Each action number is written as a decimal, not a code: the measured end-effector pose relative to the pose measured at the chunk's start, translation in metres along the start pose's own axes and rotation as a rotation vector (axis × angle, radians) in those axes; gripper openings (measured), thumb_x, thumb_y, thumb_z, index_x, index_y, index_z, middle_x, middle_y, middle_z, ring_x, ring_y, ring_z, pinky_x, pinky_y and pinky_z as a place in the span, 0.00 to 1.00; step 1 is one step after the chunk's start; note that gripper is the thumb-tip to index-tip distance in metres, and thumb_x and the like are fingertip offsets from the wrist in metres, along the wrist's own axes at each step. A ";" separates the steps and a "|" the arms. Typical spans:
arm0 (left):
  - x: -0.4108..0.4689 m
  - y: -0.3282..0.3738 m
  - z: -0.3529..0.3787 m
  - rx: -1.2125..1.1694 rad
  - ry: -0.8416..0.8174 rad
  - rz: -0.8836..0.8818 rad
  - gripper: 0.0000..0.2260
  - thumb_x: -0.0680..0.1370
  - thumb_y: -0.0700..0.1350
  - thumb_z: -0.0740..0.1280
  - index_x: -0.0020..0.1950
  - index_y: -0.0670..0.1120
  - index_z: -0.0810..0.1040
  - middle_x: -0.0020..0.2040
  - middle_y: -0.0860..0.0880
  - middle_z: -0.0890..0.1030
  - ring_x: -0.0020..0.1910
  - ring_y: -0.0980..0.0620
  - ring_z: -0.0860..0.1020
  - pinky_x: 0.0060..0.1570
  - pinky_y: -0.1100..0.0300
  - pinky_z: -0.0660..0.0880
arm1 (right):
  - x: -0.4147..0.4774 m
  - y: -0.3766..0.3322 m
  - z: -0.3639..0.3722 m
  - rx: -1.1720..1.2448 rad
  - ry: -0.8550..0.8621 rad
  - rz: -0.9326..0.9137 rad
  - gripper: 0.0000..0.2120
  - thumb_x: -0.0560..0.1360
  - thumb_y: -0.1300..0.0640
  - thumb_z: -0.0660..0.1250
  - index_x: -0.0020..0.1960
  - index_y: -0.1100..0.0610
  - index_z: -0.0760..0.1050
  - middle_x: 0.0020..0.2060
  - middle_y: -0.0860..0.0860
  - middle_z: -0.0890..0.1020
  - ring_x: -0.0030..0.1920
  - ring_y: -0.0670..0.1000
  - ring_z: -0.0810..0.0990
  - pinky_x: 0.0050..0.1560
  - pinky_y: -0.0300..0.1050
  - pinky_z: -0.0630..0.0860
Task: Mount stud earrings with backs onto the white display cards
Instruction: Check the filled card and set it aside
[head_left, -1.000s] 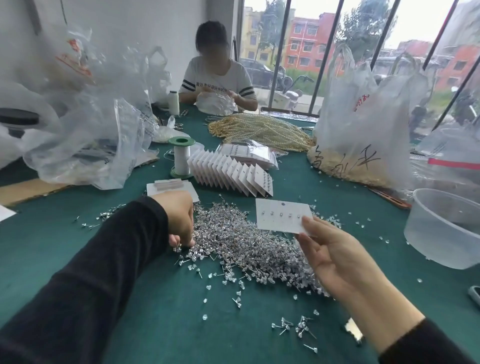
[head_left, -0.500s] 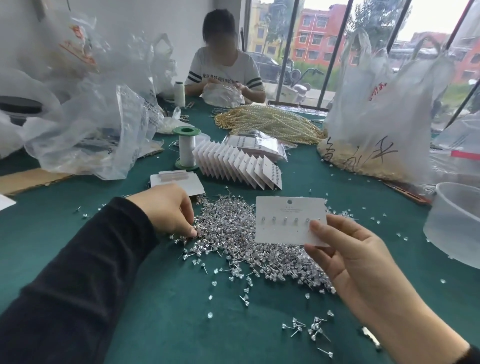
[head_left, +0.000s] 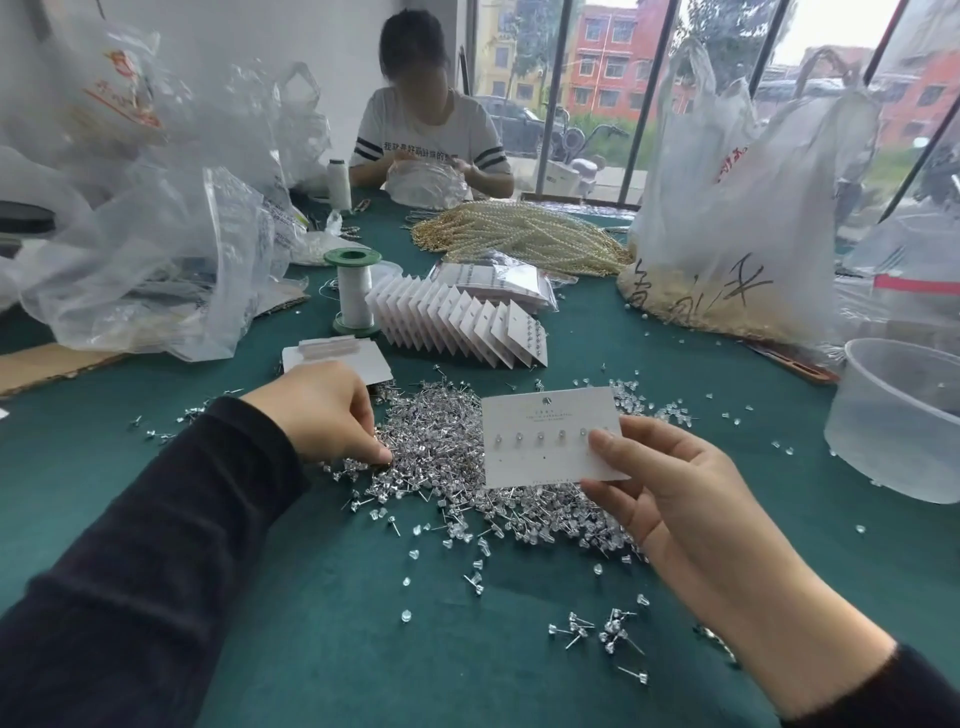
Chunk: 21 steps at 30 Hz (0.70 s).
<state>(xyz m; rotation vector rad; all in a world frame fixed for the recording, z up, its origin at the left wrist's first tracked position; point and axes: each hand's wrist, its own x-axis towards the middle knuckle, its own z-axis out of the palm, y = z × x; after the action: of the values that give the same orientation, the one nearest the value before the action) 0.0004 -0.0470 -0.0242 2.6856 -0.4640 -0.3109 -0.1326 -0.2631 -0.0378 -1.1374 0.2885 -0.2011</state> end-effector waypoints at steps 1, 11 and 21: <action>0.001 -0.001 0.000 -0.026 0.017 0.009 0.08 0.68 0.48 0.74 0.37 0.44 0.79 0.33 0.47 0.80 0.30 0.52 0.75 0.30 0.65 0.72 | 0.000 0.000 0.000 0.001 0.004 0.002 0.06 0.61 0.64 0.70 0.38 0.62 0.79 0.38 0.57 0.85 0.33 0.50 0.83 0.28 0.37 0.77; 0.004 0.001 0.006 0.010 0.034 0.021 0.02 0.70 0.41 0.71 0.40 0.47 0.80 0.32 0.54 0.77 0.32 0.58 0.74 0.33 0.68 0.68 | -0.001 0.000 -0.002 -0.008 -0.008 -0.004 0.04 0.61 0.63 0.70 0.30 0.57 0.83 0.36 0.56 0.85 0.32 0.49 0.83 0.28 0.36 0.77; 0.003 0.005 0.010 0.053 0.042 0.040 0.04 0.70 0.46 0.72 0.38 0.48 0.78 0.34 0.54 0.76 0.36 0.55 0.74 0.39 0.64 0.69 | -0.001 -0.001 -0.002 -0.022 -0.006 -0.005 0.06 0.61 0.63 0.70 0.29 0.54 0.83 0.35 0.55 0.85 0.32 0.48 0.83 0.28 0.36 0.77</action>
<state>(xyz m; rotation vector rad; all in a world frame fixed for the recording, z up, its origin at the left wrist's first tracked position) -0.0005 -0.0561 -0.0311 2.7248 -0.5191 -0.2338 -0.1345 -0.2645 -0.0377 -1.1601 0.2837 -0.1994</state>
